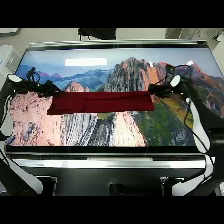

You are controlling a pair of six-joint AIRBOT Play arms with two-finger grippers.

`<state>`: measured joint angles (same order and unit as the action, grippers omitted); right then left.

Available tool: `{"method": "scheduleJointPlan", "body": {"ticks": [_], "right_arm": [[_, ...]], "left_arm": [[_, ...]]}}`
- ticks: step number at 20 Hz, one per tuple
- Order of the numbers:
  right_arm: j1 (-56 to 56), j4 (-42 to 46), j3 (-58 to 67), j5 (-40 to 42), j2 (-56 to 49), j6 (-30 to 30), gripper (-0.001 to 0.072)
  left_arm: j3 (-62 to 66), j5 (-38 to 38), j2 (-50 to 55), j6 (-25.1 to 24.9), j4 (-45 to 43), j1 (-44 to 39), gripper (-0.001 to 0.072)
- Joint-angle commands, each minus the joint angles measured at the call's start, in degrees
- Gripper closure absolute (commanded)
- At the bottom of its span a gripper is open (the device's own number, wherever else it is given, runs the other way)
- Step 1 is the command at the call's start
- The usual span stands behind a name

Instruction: Fold the clothes and pants, and hang the long-sleeved shirts on hangers.

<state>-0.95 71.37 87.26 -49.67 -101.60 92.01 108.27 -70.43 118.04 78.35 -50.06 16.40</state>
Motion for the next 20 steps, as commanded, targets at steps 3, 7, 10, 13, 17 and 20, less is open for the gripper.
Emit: {"method": "scheduleJointPlan", "body": {"ticks": [3,7,10,13,17,20], "right_arm": [[-9.8,-11.8,0.3,-12.6,1.4,-3.8,0.0208],[-15.3,-30.0,0.2,-20.2,-3.8,-14.7,0.0122],[-14.4,-33.4,0.3,-20.9,-7.6,-18.2,0.0105],[-13.0,-33.1,0.3,-19.3,-9.4,-19.8,0.0107],[-10.6,-30.9,0.3,-16.1,-9.9,-20.0,0.0115],[-7.3,-27.9,0.3,-13.8,-10.2,-18.7,0.0119]], "left_arm": [[9.4,-7.6,-1.2,2.7,-3.1,0.0,0.017],[9.7,-9.7,-6.5,4.7,-6.3,-1.2,0.0092],[9.7,-11.5,-9.0,6.8,-6.6,-1.4,0.0092],[9.7,-12.7,-10.8,7.2,-6.6,-1.4,0.0092],[9.7,-13.6,-12.1,7.8,-6.6,-1.4,0.0092],[9.7,-14.7,-12.2,8.3,-6.5,-1.4,0.0093]]}}
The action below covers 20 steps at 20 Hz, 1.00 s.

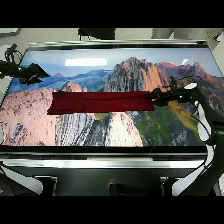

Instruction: Fold the clothes and pants, and hang the long-sleeved shirts on hangers.

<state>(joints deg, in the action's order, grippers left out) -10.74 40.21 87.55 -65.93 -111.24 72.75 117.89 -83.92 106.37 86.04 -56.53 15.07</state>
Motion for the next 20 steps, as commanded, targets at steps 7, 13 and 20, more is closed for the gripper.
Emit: {"method": "scheduleJointPlan", "body": {"ticks": [7,13,20], "right_arm": [[7.6,4.9,0.0,5.6,-0.8,1.5,0.0632],[7.3,5.4,0.0,4.5,6.9,3.8,0.0681],[4.8,12.6,0.0,0.0,21.7,12.4,0.0681]], "left_arm": [[0.1,-1.2,-0.7,0.6,0.4,0.0,0.0096],[-0.4,-0.7,-0.6,1.1,3.8,-1.4,0.0689],[-5.3,6.1,3.3,9.7,4.0,-18.0,0.069]]}}
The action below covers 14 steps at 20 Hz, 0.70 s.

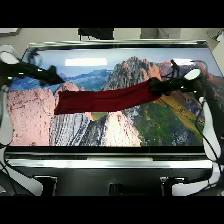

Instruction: Fold the clothes and pants, and hang the long-sleeved shirts on hangers.

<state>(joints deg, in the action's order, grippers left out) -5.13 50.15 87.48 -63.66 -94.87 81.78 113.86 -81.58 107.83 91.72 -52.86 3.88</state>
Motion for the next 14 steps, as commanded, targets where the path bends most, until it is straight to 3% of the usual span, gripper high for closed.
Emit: {"method": "scheduleJointPlan", "body": {"ticks": [1,4,8,14], "right_arm": [[-0.8,3.8,0.0,-3.0,7.0,4.2,0.0681],[-0.8,5.2,0.1,-5.9,11.1,6.4,0.0681],[-0.8,5.3,0.1,-8.9,15.0,7.8,0.0681],[-0.7,5.2,0.1,-9.9,18.2,9.4,0.0681]], "left_arm": [[-1.3,5.6,3.2,5.4,0.4,-10.4,0.0689],[-1.3,11.6,7.3,9.8,1.1,-21.0,0.069],[-1.2,20.3,13.3,13.9,10.1,-32.7,0.0691],[-1.0,24.6,19.0,17.9,14.5,-41.2,0.0691]]}}
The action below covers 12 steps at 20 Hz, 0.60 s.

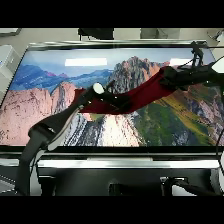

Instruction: Fold the clothes and pants, and hang the long-sleeved shirts on hangers.

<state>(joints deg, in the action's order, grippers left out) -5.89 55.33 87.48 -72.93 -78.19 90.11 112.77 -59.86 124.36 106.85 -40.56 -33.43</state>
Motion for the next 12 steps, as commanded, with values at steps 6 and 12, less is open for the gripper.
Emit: {"method": "scheduleJointPlan", "body": {"ticks": [6,12], "right_arm": [[0.2,-3.0,0.0,-2.2,2.1,2.3,0.0681],[8.8,-3.6,0.0,4.0,0.4,4.4,0.0681]], "left_arm": [[0.1,2.8,2.4,1.4,5.0,-3.7,0.0692],[0.1,-10.1,-11.1,-0.6,-6.3,12.0,0.0692]]}}
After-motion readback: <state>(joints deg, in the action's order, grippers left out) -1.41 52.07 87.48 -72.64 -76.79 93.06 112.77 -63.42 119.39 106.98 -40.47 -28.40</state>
